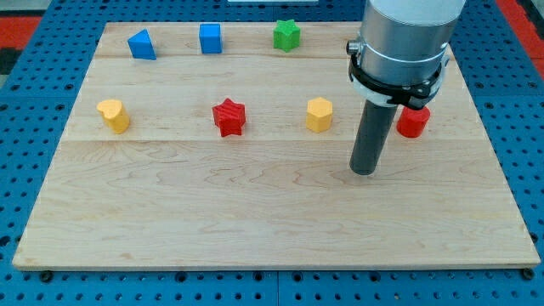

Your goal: Push the yellow hexagon diagonal bottom right to the red star

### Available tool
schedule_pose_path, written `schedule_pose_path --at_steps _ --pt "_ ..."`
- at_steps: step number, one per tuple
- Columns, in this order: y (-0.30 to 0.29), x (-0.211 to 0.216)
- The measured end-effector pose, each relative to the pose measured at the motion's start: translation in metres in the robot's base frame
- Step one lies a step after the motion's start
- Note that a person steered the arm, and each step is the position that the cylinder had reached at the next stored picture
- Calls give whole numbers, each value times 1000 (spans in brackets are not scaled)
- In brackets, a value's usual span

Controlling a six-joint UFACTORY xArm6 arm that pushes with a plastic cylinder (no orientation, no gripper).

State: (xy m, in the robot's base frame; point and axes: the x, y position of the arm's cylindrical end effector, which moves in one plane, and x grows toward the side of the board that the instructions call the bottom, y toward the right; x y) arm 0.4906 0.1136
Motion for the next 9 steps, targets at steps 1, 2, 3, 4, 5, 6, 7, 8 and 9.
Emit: schedule_pose_path --at_steps 1,2,3,4,5,6,7,8,9 --pt "17 -31" --pt "12 -38" --pt "3 -61" --pt "-65 -72" --pt "-102 -117" --pt "-82 -169" --pt "-59 -184" --pt "-42 -197" --pt "-49 -233"
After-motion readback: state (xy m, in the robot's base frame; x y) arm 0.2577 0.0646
